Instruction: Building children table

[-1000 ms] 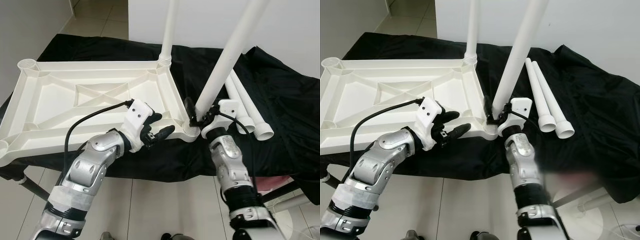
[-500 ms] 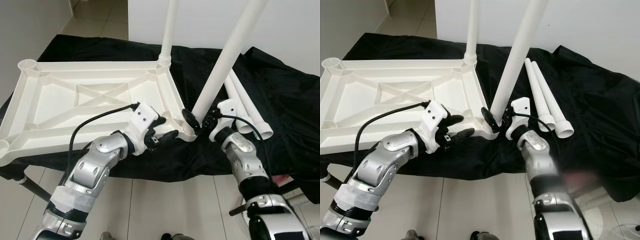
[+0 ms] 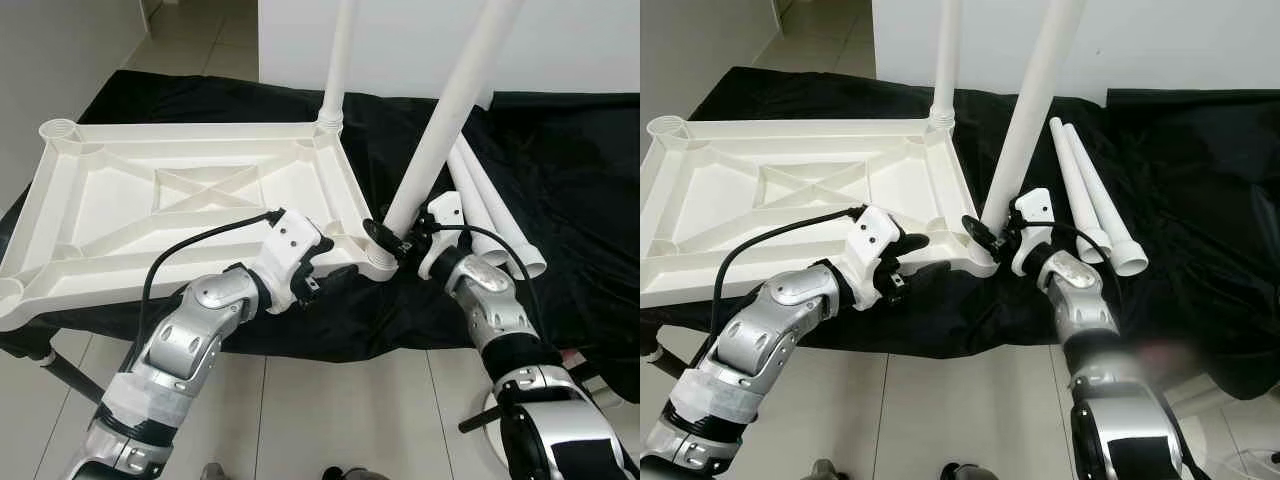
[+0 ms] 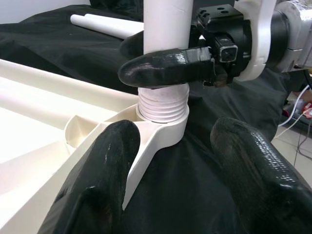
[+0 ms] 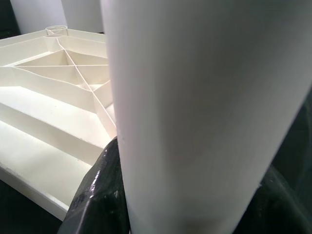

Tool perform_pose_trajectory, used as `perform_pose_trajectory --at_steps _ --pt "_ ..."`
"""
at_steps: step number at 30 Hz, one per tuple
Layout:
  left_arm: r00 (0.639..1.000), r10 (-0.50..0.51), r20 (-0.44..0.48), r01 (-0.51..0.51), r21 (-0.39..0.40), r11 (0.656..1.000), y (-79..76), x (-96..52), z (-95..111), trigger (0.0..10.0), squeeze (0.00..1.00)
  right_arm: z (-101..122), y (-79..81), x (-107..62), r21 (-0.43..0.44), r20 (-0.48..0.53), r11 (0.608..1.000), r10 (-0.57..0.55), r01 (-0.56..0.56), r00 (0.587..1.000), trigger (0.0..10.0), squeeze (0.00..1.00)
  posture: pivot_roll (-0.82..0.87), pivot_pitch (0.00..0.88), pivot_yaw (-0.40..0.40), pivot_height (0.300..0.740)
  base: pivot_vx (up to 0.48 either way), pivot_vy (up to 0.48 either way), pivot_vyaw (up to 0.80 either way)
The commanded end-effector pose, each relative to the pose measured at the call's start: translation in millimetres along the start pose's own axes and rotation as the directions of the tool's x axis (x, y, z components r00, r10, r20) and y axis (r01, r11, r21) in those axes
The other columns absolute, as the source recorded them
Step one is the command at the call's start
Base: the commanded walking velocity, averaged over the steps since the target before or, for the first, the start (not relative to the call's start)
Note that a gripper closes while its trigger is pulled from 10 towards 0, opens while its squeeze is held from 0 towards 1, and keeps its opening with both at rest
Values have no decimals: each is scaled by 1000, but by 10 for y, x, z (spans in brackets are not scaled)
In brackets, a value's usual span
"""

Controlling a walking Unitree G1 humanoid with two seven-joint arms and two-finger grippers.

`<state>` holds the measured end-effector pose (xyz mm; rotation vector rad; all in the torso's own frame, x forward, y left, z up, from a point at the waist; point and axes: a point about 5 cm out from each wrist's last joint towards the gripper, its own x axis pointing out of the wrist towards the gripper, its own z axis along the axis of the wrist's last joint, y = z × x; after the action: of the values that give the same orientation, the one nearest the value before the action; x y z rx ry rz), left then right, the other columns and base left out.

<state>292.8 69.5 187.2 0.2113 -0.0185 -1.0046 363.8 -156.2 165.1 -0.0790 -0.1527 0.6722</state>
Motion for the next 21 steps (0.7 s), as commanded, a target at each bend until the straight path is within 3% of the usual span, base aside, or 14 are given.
perform_pose_trajectory --at_steps 1,6,7,17,21 --pt "998 -56 10 56 18 998 -46 27 29 10000 0 10 -40 -19 -11 -2 1000 1 -1 1000 0 0 16 88 -68 740 0 0 0" --pt "999 -51 11 51 17 999 -44 18 29 10000 0 -45 -35 -53 21 -9 1000 -4 4 1000 0 0 20 90 -71 740 0 0 0" --pt "999 -49 10 49 17 999 -44 14 28 10000 0 -68 -29 -60 36 -12 999 -21 21 1000 10000 0 20 92 -72 740 0 0 0" --pt "999 -47 7 47 18 999 -33 6 23 10000 0 -162 74 -14 60 -65 988 -139 143 988 10000 0 15 95 -72 740 0 0 0" --pt "999 -50 7 50 16 999 -34 5 22 10000 0 -176 138 26 131 -78 943 -298 306 951 10000 0 10 99 -64 740 0 0 0"
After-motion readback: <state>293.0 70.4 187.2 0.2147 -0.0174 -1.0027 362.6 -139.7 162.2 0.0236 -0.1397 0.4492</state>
